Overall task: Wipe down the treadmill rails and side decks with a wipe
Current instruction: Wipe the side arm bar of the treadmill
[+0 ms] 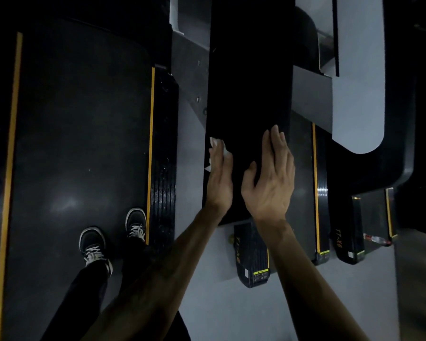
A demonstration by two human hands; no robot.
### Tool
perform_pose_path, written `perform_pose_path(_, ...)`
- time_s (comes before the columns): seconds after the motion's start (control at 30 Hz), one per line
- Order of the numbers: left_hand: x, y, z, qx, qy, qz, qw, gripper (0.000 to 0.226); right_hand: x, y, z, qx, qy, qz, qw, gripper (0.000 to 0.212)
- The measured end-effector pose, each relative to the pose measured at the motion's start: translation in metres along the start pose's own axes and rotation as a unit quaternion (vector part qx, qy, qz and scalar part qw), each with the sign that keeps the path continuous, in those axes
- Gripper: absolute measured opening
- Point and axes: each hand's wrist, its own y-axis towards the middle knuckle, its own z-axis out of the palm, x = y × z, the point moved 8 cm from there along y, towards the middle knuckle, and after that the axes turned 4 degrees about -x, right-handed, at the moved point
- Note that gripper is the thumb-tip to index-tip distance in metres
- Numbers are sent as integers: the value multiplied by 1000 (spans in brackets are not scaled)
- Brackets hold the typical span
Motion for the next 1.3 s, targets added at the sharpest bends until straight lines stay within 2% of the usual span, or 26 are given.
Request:
perform_pose_path(0.07, 7, 13, -8, 4, 22, -47, 999, 85, -1, 1, 0, 1, 2, -1, 1000, 60)
perform_pose_path(0.13, 18, 22, -14, 8, 41, -72, 997, 75, -2, 0, 0, 2, 4, 0, 1000, 60)
perform_pose_path(0.27, 31, 6, -16, -11, -52, -105, 993, 80, -3, 0, 0, 1, 8, -2, 1000, 60)
perform_pose_path(0.37, 3, -20, -6, 22, -44, -24, 998, 60, -3, -1, 0, -1, 11, -2, 1000, 60)
perform_pose_path(0.47, -8, -17, 2, 38, -11, 60, 997, 70, -3, -1, 0, -3, 15, -4, 1000, 59)
perform_pose_path(0.63, 0, 36, -9, 39, 44, 4, 998, 74, -3, -2, 0, -8, 17, -5, 1000, 58)
perform_pose_path(0.73, 29, 65, -17, 43, 57, -38, 997, 81, -2, -1, -1, -8, 18, -9, 1000, 57)
perform_pose_path(0.83, 49, 63, -19, 56, 56, 2, 997, 80, -2, 0, -1, -6, 20, -10, 1000, 56)
perform_pose_path(0.93, 84, 43, -22, 35, -14, -89, 995, 84, -2, -1, -2, -6, 22, -9, 1000, 57)
perform_pose_path(1.07, 44, 8, -4, 36, 10, -27, 999, 70, -2, -1, -2, -8, 21, -6, 1000, 57)
perform_pose_path(1.1, 31, 6, -3, 11, 26, -7, 1000, 70, -2, -1, -1, -7, 19, -5, 1000, 57)
perform_pose_path(1.3, 9, 62, -10, 34, 55, 34, 997, 70, 2, -2, 0, 10, 6, -20, 1000, 58)
